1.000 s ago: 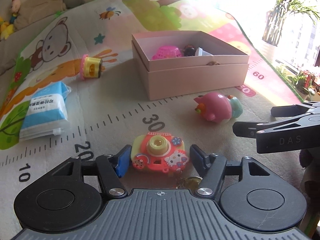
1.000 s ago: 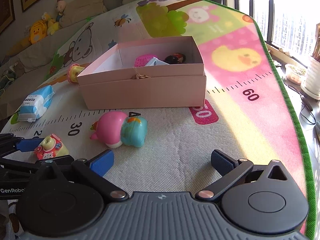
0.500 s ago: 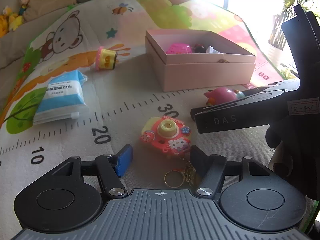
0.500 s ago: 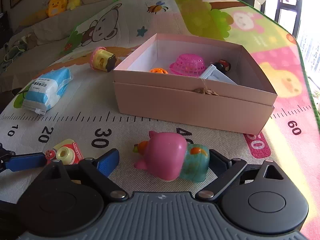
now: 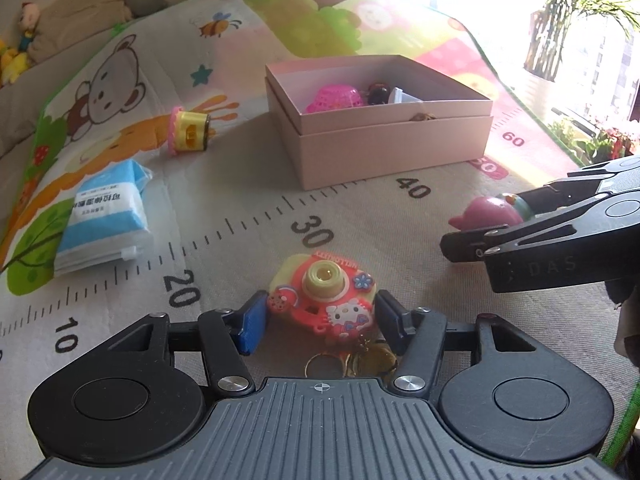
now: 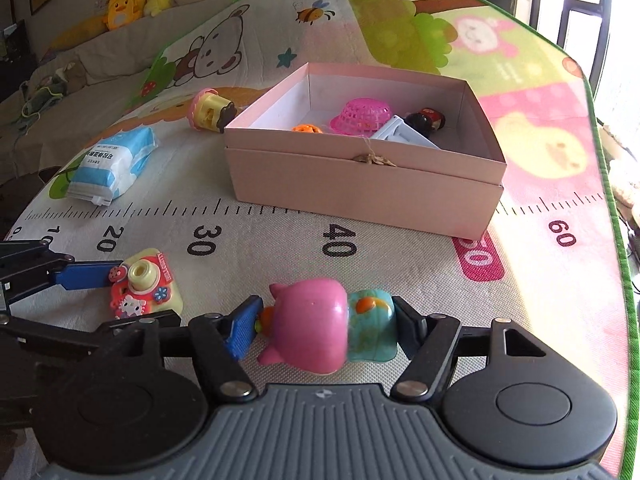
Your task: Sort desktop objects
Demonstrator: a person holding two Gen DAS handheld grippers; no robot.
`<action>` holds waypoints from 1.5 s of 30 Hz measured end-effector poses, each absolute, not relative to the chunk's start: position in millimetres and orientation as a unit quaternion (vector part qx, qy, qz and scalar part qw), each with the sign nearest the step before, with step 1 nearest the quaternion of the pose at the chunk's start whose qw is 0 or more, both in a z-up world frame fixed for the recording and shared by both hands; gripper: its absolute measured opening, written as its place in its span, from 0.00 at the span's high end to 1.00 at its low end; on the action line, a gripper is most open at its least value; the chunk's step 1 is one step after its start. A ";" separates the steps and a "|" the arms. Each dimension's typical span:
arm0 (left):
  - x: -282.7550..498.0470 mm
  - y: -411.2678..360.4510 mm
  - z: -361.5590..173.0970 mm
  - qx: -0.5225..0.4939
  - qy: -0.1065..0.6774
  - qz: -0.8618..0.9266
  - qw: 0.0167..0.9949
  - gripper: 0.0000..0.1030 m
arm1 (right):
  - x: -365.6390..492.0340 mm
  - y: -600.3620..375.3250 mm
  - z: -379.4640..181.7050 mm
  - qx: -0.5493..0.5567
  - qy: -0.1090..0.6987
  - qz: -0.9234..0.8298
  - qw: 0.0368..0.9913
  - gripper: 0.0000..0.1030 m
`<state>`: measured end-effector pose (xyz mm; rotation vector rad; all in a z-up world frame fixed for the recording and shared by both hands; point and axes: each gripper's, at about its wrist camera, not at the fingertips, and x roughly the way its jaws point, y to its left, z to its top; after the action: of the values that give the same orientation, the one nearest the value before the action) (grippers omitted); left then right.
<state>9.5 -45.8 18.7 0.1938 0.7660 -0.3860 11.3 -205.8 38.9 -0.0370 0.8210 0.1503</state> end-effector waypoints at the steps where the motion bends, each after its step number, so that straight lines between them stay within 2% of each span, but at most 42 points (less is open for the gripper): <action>1: 5.6 -44.7 23.7 0.093 0.367 -0.192 0.905 0.39 | 4.3 -209.2 44.4 -0.019 0.397 0.076 0.914 0.34; 4: -4.7 -36.8 61.8 0.078 0.330 -0.221 0.914 0.39 | -19.2 -222.0 80.5 -0.021 0.362 0.089 0.928 0.35; 9: 11.8 -41.7 144.5 0.079 0.215 -0.239 0.944 0.39 | -37.8 -251.3 182.0 -0.019 0.235 0.086 0.968 0.35; 12: 46.0 -63.3 166.3 0.084 0.180 -0.234 0.952 0.39 | -23.8 -262.2 216.4 -0.020 0.188 0.068 0.980 0.35; 15: 92.6 -90.5 164.0 0.078 0.177 -0.239 0.952 0.38 | 6.0 -267.0 227.0 -0.021 0.179 0.052 0.982 0.35; 18: 133.4 -104.3 144.3 0.067 0.213 -0.227 0.948 0.25 | 39.9 -269.4 221.0 -0.006 0.202 0.049 0.978 0.35; 20: 140.3 -91.8 129.4 0.033 0.245 -0.225 0.943 0.21 | 57.5 -272.1 210.4 0.007 0.224 0.050 0.973 0.35; 22: 130.8 -74.2 112.3 0.015 0.263 -0.232 0.937 0.07 | 73.9 -273.9 197.3 0.015 0.246 0.051 0.968 0.35; 26: 98.9 -47.6 75.3 0.054 0.298 -0.187 0.934 0.06 | 117.6 -268.2 166.1 0.030 0.302 0.055 0.951 0.35; 29: 80.7 -24.3 54.5 0.070 0.322 -0.152 0.932 0.03 | 152.8 -257.1 137.7 0.027 0.348 0.043 0.936 0.29; 32: 68.7 6.2 42.0 0.059 0.340 -0.116 0.931 0.03 | 174.6 -242.1 116.4 0.018 0.376 0.024 0.926 0.28; 34: 63.6 27.4 39.0 0.042 0.350 -0.102 0.930 0.02 | 179.6 -222.1 114.7 0.002 0.374 0.038 0.927 0.28; 36: 64.2 43.1 38.5 0.029 0.352 -0.088 0.931 0.02 | 181.8 -194.8 119.3 -0.013 0.362 0.067 0.930 0.20; 38: 66.6 54.2 40.1 0.018 0.352 -0.078 0.932 0.02 | 186.3 -160.7 125.4 -0.026 0.353 0.107 0.929 0.17; 45: 66.8 75.2 45.8 0.000 0.345 -0.062 0.936 0.02 | 241.8 -55.4 99.8 -0.057 0.389 0.142 0.909 0.13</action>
<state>66.8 75.2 45.8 -0.0003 0.7058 -0.1271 241.8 -55.4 99.8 -0.1173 0.8019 0.2934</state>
